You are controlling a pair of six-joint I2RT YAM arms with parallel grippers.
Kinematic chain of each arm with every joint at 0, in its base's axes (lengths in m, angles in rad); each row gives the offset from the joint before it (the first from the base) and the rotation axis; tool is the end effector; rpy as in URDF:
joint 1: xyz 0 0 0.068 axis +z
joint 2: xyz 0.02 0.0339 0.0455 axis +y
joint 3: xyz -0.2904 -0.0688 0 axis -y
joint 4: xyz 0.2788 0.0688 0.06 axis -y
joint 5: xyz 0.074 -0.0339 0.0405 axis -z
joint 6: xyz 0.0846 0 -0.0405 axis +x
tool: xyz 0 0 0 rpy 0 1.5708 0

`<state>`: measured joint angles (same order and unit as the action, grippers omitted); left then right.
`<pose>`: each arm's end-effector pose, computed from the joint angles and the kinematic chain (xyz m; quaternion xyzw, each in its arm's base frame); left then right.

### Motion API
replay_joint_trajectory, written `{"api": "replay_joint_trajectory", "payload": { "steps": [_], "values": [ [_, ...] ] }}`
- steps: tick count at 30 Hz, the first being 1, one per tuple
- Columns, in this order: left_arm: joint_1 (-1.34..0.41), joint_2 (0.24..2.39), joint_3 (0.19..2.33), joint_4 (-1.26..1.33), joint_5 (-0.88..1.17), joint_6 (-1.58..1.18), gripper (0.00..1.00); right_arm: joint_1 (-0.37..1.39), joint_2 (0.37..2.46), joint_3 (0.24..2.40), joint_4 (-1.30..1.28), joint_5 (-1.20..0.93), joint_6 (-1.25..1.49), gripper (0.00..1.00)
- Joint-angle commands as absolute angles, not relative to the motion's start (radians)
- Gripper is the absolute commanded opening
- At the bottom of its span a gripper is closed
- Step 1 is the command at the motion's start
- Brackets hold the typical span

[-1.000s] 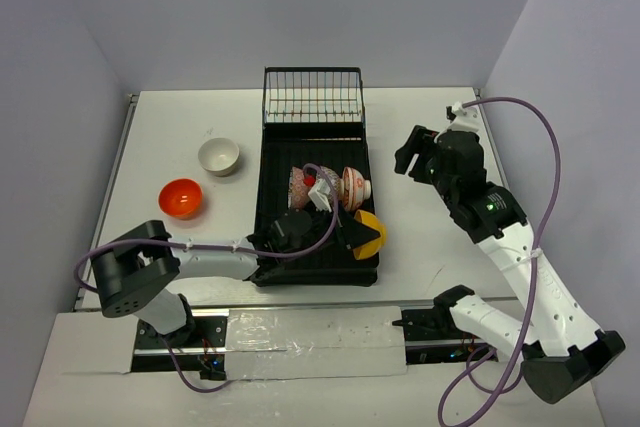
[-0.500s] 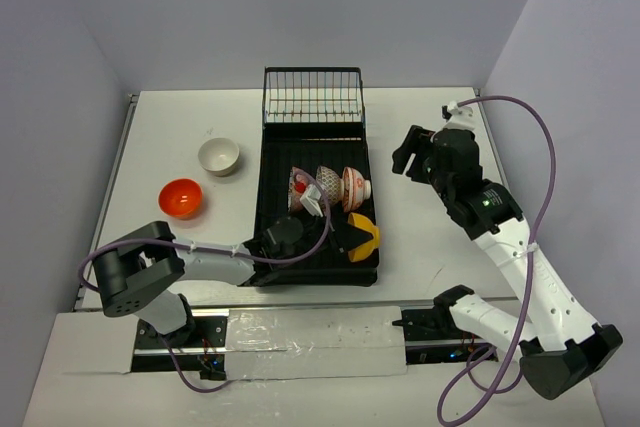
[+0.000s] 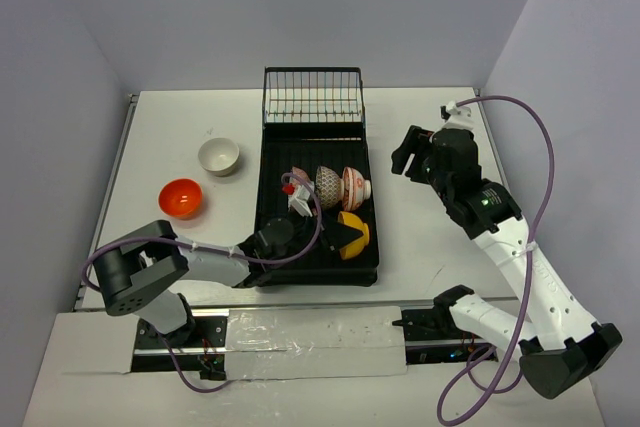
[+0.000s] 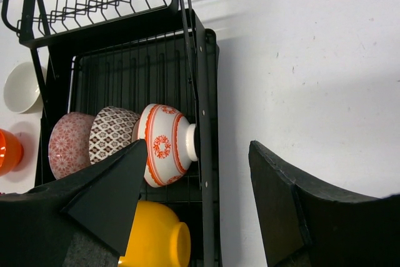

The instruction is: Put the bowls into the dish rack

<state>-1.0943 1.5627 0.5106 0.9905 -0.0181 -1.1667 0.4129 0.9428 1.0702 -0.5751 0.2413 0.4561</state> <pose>0.1694 -0.3248 0.1817 -0.0326 0.7278 -0.6168 0.2979 0.2454 0.0854 0.3758 0.0822 0.8387 0.1301 0.5224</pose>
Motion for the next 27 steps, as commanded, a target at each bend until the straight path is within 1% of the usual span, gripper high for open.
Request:
{"api": "replay_joint_trajectory", "payload": {
  "steps": [1, 8, 13, 14, 19, 20, 25, 27],
  "values": [
    [-1.089, 1.585, 0.489, 1.038, 0.029, -1.183, 0.0, 0.42, 0.948, 1.057, -0.522, 0.241, 0.465, 0.73],
    [-1.075, 1.594, 0.453, 1.057, 0.04, -1.195, 0.01, 0.42, 0.951, 1.055, -0.515, 0.236, 0.462, 0.73],
    [-1.06, 1.589, 0.452, 1.023, 0.057, -1.187, 0.11, 0.42, 0.951, 1.055, -0.514, 0.235, 0.462, 0.73],
    [-1.058, 1.588, 0.454, 1.019, 0.064, -1.186, 0.16, 0.422, 0.953, 1.055, -0.515, 0.236, 0.46, 0.73],
    [-1.057, 1.579, 0.457, 0.991, 0.074, -1.175, 0.27, 0.42, 0.956, 1.055, -0.514, 0.238, 0.46, 0.73],
    [-1.057, 1.569, 0.457, 0.986, 0.074, -1.174, 0.31, 0.42, 0.957, 1.055, -0.514, 0.238, 0.46, 0.73],
    [-1.057, 1.551, 0.459, 0.948, 0.067, -1.163, 0.37, 0.42, 0.966, 1.057, -0.512, 0.226, 0.462, 0.73],
    [-1.057, 1.546, 0.454, 0.95, 0.069, -1.167, 0.42, 0.42, 0.966, 1.057, -0.512, 0.222, 0.459, 0.73]
  ]
}}
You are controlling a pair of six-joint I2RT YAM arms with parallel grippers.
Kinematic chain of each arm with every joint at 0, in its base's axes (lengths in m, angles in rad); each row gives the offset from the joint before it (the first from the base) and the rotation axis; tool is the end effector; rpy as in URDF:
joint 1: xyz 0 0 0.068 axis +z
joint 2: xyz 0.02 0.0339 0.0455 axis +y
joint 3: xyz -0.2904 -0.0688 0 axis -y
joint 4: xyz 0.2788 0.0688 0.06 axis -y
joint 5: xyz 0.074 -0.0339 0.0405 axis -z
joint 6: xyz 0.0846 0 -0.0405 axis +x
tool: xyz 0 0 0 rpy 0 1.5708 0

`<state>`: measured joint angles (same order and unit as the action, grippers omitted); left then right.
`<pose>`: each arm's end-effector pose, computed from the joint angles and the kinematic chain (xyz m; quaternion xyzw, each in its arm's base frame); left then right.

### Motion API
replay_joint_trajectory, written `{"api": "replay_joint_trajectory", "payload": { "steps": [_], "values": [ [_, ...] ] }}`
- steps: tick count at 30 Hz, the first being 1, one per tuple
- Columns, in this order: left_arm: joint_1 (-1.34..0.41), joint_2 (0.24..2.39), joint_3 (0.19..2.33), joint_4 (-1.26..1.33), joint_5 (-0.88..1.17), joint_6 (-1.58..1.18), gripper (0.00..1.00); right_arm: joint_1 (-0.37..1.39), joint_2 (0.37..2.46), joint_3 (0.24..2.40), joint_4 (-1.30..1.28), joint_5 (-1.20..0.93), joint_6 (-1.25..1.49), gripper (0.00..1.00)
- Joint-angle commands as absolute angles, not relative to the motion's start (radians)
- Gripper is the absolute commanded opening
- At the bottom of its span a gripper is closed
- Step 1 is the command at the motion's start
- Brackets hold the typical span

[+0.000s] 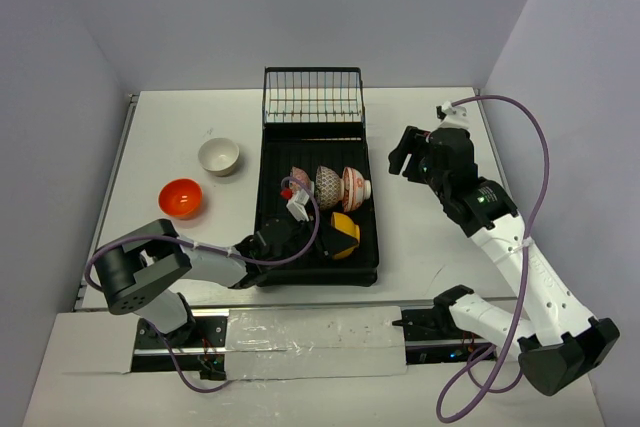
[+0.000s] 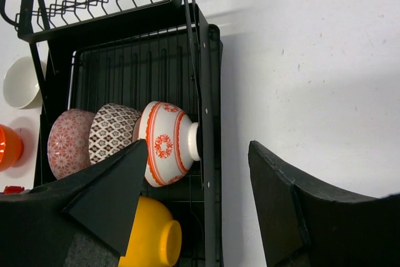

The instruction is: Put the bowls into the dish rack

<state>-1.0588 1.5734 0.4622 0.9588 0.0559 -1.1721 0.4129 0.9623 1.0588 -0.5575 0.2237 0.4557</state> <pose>0.1697 -0.3116 0.1566 -0.0248 0.7584 -0.5940 0.2672 0.2511 0.0895 0.3687 0.0769 0.8432 0.1342 0.5149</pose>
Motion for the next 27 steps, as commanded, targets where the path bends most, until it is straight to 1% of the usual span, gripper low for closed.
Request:
{"api": "replay_joint_trajectory", "payload": {
  "steps": [1, 7, 11, 19, 25, 27],
  "values": [
    [-1.057, 1.54, 0.453, 0.948, 0.069, -1.169, 0.45, 0.42, 0.965, 1.055, -0.514, 0.219, 0.459, 0.73],
    [-1.065, 1.505, 0.442, 0.934, 0.064, -1.167, 0.51, 0.42, 0.971, 1.054, -0.511, 0.198, 0.456, 0.73],
    [-1.069, 1.463, 0.446, 0.875, 0.034, -1.155, 0.57, 0.42, 0.97, 1.054, -0.514, 0.19, 0.453, 0.73],
    [-1.085, 1.329, 0.456, 0.706, 0.002, -1.12, 0.61, 0.42, 0.962, 1.054, -0.515, 0.178, 0.449, 0.73],
    [-1.086, 1.217, 0.439, 0.546, -0.135, -1.13, 0.63, 0.42, 0.948, 1.055, -0.518, 0.153, 0.445, 0.73],
    [-1.086, 1.162, 0.44, 0.445, -0.19, -1.137, 0.63, 0.42, 0.94, 1.055, -0.52, 0.15, 0.443, 0.73]
  ]
}}
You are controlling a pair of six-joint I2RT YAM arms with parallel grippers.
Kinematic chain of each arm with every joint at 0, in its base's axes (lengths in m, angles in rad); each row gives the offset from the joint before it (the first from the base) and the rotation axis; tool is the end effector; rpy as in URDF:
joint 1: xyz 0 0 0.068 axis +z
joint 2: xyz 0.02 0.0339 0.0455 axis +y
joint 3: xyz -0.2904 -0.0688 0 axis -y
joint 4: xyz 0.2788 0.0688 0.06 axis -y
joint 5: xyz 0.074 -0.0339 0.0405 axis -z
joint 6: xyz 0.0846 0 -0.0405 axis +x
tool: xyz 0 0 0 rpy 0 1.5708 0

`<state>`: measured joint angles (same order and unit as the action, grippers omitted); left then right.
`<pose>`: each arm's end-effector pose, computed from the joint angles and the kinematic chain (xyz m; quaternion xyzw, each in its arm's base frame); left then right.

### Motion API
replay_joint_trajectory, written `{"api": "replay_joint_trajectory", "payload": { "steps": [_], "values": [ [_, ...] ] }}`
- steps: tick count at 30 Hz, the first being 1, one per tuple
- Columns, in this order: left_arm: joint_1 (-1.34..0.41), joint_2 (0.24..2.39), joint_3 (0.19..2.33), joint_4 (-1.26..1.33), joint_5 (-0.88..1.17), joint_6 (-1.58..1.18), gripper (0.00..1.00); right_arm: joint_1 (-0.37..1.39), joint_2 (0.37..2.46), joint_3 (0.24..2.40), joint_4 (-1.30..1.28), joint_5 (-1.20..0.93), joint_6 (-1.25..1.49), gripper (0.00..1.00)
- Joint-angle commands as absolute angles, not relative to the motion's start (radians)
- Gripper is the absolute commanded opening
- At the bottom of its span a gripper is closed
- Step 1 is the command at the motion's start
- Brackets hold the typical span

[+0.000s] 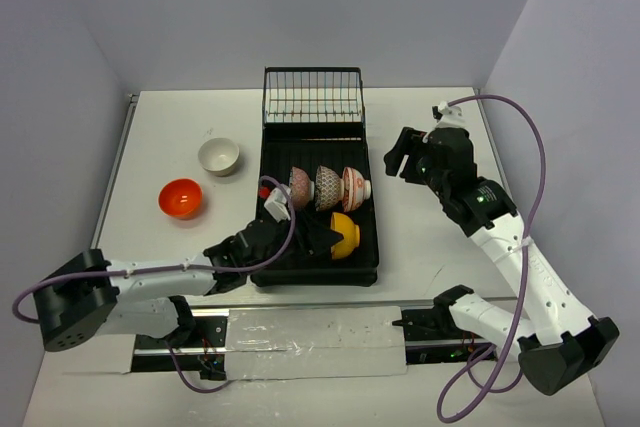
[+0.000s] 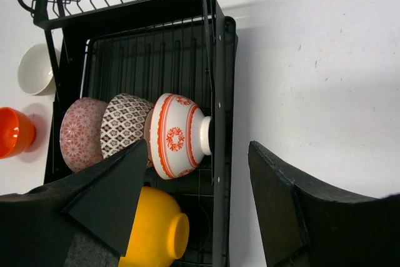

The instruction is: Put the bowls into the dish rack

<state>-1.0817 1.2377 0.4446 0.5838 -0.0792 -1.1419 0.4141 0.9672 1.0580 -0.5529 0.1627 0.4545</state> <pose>0.1555 -0.2778 0.1985 -0.0483 0.7754 -0.5502 0.3062 0.2512 0.0954 0.3674 0.0599 0.8464 0.1581 0.5050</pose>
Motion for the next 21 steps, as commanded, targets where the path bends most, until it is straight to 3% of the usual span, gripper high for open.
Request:
{"api": "replay_joint_trajectory", "payload": {
  "steps": [1, 8, 11, 18, 21],
  "values": [
    [-1.086, 1.141, 0.44, 0.411, -0.208, -1.138, 0.63, 0.422, 0.936, 1.055, -0.519, 0.146, 0.443, 0.73],
    [-1.085, 0.885, 0.475, 0.045, -0.464, -1.196, 0.64, 0.423, 0.92, 1.055, -0.514, 0.133, 0.443, 0.73],
    [-1.081, 0.81, 0.581, -0.33, -0.641, -1.302, 0.63, 0.423, 0.917, 1.055, -0.511, 0.127, 0.442, 0.73],
    [-1.042, 0.896, 0.845, -0.878, -0.943, -1.535, 0.63, 0.423, 0.911, 1.052, -0.502, 0.107, 0.446, 0.73],
    [-0.985, 1.006, 0.965, -0.968, -1.015, -1.509, 0.63, 0.423, 0.907, 1.052, -0.502, 0.097, 0.446, 0.73]
  ]
}}
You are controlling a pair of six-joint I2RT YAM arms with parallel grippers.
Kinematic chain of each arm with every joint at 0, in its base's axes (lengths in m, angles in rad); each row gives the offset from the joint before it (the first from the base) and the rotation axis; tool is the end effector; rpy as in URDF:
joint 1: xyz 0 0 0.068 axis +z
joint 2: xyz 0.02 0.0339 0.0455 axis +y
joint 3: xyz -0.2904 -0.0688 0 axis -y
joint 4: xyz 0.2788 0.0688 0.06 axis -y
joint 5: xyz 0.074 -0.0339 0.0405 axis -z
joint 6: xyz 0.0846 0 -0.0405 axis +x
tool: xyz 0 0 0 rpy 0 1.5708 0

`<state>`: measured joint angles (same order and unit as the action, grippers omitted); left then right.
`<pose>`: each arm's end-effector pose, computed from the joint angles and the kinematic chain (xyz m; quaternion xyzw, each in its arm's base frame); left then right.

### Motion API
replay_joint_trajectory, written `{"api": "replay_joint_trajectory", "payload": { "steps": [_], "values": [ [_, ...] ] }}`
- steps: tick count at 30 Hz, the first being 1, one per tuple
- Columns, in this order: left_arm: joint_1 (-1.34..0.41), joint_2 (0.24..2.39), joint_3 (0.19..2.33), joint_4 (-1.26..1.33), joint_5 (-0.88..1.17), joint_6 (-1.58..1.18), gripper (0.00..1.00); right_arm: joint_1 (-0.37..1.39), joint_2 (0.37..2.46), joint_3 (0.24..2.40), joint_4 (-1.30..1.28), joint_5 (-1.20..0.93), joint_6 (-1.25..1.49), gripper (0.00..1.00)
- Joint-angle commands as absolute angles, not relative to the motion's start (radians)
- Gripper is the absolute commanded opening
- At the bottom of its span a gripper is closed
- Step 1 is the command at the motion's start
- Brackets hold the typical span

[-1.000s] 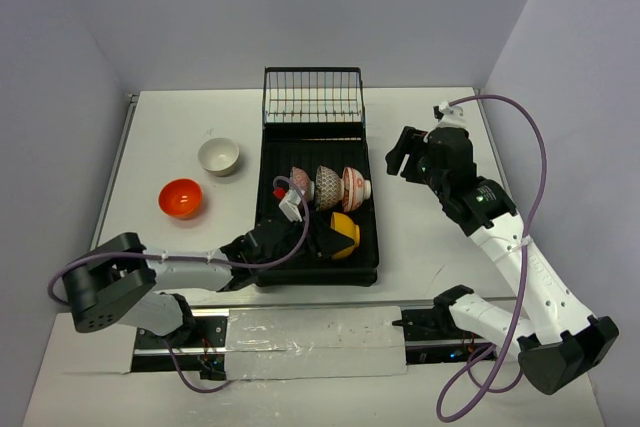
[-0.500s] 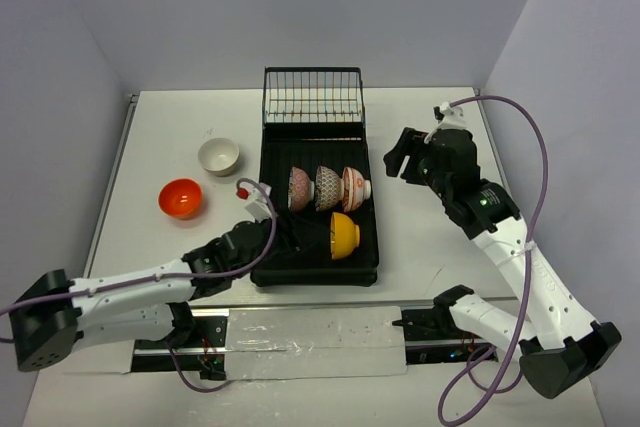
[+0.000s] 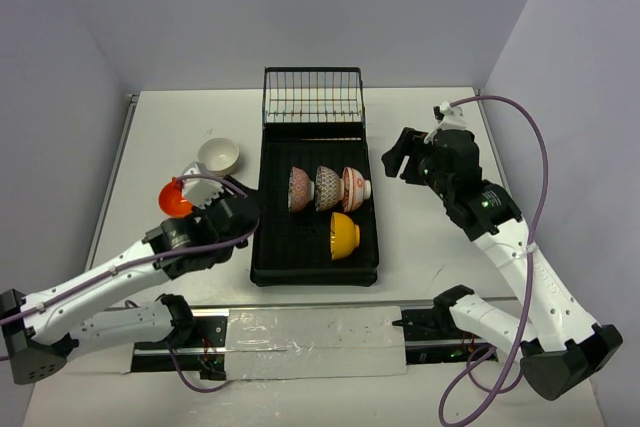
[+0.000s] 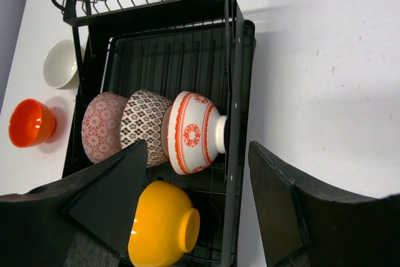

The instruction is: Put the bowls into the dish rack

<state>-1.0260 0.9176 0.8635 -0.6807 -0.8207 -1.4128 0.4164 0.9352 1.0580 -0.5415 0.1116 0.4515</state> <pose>0.1684 -0.1585 0.3007 -0.3200 0.7913 -0.2240 0.4704 0.2428 0.0971 0.3766 0.0451 0.8367 0.1862 0.5131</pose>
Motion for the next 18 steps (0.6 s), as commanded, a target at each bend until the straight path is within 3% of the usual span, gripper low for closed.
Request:
{"api": "replay_joint_trajectory", "payload": {
  "steps": [1, 4, 7, 12, 18],
  "values": [
    [-0.953, 1.041, 1.036, -1.096, -1.04, -1.547, 0.64, 0.425, 0.904, 1.052, -0.5, 0.095, 0.446, 0.73],
    [-0.881, 1.164, 1.133, -1.212, -1.101, -1.609, 0.69, 0.423, 0.899, 1.052, -0.499, 0.084, 0.448, 0.73],
    [-0.758, 1.215, 1.151, -1.133, -1.049, -1.504, 0.73, 0.423, 0.894, 1.052, -0.499, 0.074, 0.446, 0.73],
    [-0.49, 1.161, 1.052, -0.708, -0.755, -1.148, 0.72, 0.423, 0.885, 1.052, -0.494, 0.057, 0.448, 0.73],
    [-0.267, 1.259, 1.078, -0.612, -0.531, -1.022, 0.72, 0.423, 0.87, 1.049, -0.488, 0.037, 0.451, 0.73]
  ]
}}
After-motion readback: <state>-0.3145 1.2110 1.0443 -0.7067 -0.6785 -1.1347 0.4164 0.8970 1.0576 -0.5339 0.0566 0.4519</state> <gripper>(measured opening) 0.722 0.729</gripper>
